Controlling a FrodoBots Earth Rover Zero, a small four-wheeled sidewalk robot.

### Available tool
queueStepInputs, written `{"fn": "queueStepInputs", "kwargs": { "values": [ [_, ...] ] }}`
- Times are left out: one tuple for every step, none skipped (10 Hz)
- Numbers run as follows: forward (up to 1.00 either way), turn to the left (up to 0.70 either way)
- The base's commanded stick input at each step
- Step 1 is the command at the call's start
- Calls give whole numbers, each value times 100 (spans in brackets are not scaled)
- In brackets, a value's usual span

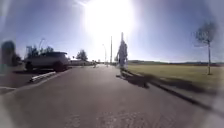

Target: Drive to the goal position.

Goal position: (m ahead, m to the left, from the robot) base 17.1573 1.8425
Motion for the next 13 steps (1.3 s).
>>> {"fn": "queueStepInputs", "kwargs": {
  "values": [
    [100, 0],
    [100, 0],
    [100, 0],
    [100, 0],
    [100, 0],
    [100, 0],
    [100, 0],
    [100, 0],
    [100, 0],
    [100, 0],
    [100, 0],
    [100, 0],
    [100, 0]
  ]
}}
